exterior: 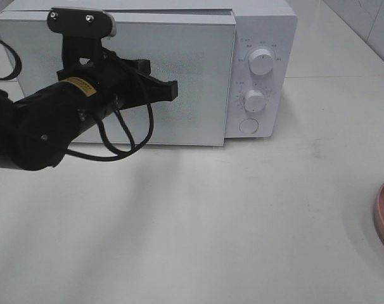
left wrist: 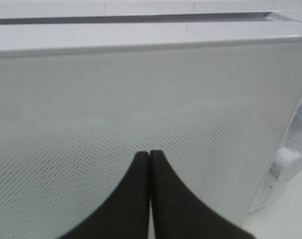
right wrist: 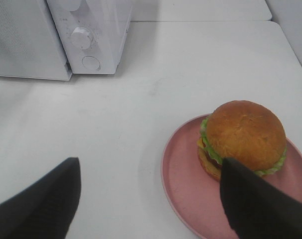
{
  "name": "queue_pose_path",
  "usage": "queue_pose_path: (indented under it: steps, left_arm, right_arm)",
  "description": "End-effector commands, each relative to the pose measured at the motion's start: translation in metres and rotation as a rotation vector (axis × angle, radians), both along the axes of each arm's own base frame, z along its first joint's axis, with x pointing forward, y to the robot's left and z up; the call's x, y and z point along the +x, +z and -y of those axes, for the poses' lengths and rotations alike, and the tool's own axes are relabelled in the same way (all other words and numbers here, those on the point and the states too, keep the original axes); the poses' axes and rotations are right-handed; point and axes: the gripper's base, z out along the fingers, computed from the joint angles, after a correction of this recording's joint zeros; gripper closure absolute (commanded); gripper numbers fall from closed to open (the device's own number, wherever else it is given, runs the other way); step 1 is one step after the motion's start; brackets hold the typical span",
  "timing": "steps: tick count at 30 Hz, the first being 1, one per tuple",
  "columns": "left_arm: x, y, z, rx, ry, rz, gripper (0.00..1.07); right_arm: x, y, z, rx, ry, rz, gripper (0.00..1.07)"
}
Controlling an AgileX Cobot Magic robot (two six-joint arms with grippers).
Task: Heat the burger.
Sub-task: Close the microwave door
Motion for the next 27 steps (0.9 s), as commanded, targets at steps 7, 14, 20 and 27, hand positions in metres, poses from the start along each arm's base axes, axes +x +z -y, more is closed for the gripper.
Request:
queue_pose_path:
  steps: [7,14,20,27]
  left_arm:
    - [0.027,0.002,0.023,0.001,0.03,-0.021,1.07]
    - [0.042,0.001,0.036,-0.005,0.034,-0.023,1.07]
    - [0.056,0.005,0.042,-0.028,0.074,-0.008,1.07]
    - [0.058,0.004,0.046,0.031,0.048,-0.018,1.07]
  right_arm:
    - [-0.004,-0.001,0.0,-0.002,0.0,0.03,0.32]
    - [-0.004,-0.001,0.0,-0.002,0.0,0.03,0.32]
    - [-0.004,-0.001,0.0,-0.002,0.0,0.03,0.32]
    - [-0.004,-0.001,0.0,-0.002,0.0,0.03,0.32]
